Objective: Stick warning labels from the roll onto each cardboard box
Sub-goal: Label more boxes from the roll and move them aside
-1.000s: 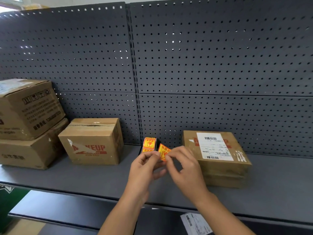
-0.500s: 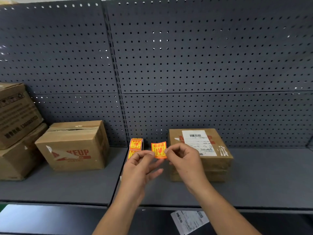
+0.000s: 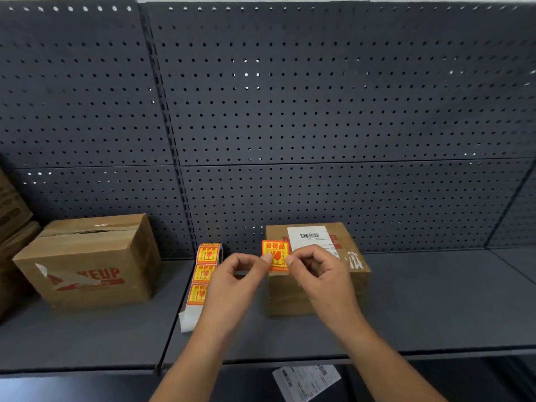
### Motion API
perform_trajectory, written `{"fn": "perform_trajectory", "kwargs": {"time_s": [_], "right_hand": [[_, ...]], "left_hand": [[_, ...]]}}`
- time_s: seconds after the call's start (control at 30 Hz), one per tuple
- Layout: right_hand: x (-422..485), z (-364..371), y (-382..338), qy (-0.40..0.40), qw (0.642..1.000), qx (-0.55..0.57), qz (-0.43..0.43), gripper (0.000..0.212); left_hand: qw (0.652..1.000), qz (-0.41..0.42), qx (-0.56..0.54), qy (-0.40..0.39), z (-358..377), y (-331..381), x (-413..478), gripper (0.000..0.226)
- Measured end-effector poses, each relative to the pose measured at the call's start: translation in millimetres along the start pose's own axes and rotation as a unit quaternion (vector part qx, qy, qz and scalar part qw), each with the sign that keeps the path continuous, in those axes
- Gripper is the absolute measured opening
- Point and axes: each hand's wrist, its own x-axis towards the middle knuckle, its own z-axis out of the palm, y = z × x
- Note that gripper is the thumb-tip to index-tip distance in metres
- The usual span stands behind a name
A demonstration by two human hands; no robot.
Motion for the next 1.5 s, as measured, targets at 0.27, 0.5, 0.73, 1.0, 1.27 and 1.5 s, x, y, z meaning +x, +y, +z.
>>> {"fn": "perform_trajectory", "kwargs": {"time_s": [0.27, 0.5, 0.73, 1.0, 1.27, 1.5], "right_hand": [[10.3, -43.0, 1.2, 0.059, 0.997, 0.047, 0.029, 0.011], [22.5, -71.3, 3.0, 0.071, 0.992, 0.069, 0.072, 0.011], [27.3, -78.3, 12.2, 0.103, 0.987, 0.096, 0.082, 0.017], [36.2, -91.9, 17.5, 0.075, 0.990, 0.077, 0.088, 0.002], [46.3, -114.4, 25.5, 0.079, 0.995, -0.041, 0.034, 0.007], [50.3, -130.2, 42.6, 0.088, 0.986, -0.111, 0.092, 0.008]], "left_hand": [[0.997, 0.015, -0.076, -0.019, 50.5, 11.3, 6.2, 0.018], [0.994, 0.001, -0.103, -0.019, 85.3, 11.3, 8.1, 0.018], [0.995, -0.019, -0.101, -0.013, 102.2, 7.3, 11.1, 0.024], [0.998, 0.029, -0.060, -0.007, 112.7, 5.5, 15.6, 0.008], [0.996, 0.067, 0.032, -0.057, 124.2, 10.1, 30.6, 0.004], [0.971, 0.102, 0.212, -0.048, 137.5, 6.2, 40.4, 0.009]]}}
